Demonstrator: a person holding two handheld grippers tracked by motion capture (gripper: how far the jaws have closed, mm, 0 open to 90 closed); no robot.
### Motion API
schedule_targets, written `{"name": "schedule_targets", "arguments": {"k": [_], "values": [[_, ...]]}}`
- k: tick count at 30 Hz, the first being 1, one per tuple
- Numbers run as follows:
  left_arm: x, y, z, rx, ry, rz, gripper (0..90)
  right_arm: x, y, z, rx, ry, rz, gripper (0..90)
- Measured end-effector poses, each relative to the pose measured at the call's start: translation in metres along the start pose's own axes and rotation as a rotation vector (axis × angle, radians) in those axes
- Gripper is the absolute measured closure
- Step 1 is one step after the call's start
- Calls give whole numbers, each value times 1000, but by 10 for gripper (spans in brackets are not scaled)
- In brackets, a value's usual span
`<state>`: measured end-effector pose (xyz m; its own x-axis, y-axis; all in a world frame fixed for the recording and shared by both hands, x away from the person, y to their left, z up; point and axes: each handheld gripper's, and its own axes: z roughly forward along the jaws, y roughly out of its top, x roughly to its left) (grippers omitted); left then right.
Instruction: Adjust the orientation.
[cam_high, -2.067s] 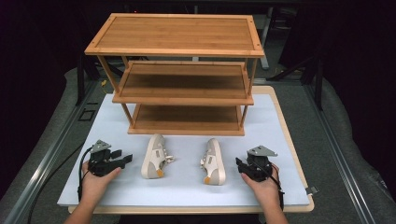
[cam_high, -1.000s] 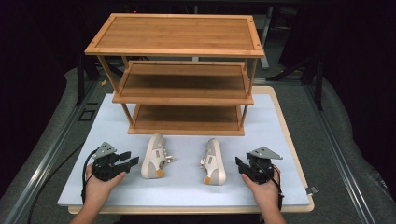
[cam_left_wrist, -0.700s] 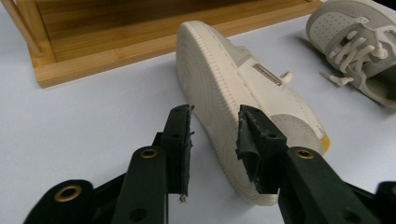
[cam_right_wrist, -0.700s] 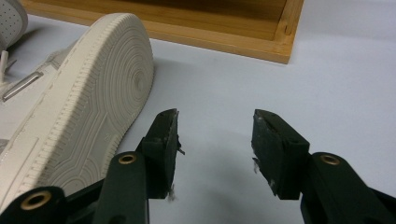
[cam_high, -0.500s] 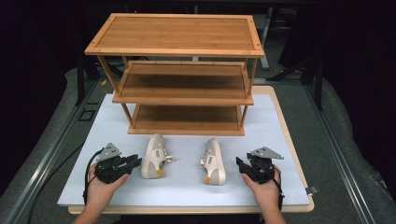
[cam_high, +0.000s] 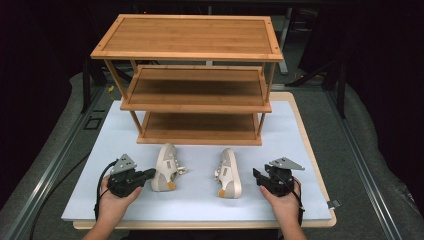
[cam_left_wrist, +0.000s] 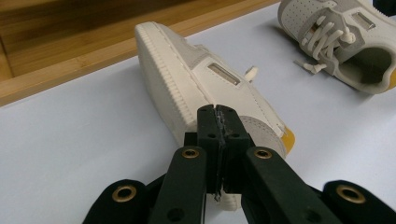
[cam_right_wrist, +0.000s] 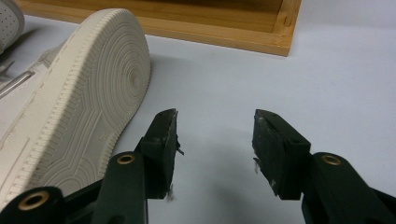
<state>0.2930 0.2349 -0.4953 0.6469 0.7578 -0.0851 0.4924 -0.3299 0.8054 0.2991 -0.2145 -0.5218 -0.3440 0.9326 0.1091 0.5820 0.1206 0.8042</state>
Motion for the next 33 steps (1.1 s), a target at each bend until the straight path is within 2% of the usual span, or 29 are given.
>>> {"name": "schedule_targets", "arguments": {"k": [8,33], "values": [[-1,-1,1,7,11,11,882,-1,-1,1,7,6,10,496],[9,-6,-6,9,46,-12,867,-5,-1,-1,5,12,43,504]]}}
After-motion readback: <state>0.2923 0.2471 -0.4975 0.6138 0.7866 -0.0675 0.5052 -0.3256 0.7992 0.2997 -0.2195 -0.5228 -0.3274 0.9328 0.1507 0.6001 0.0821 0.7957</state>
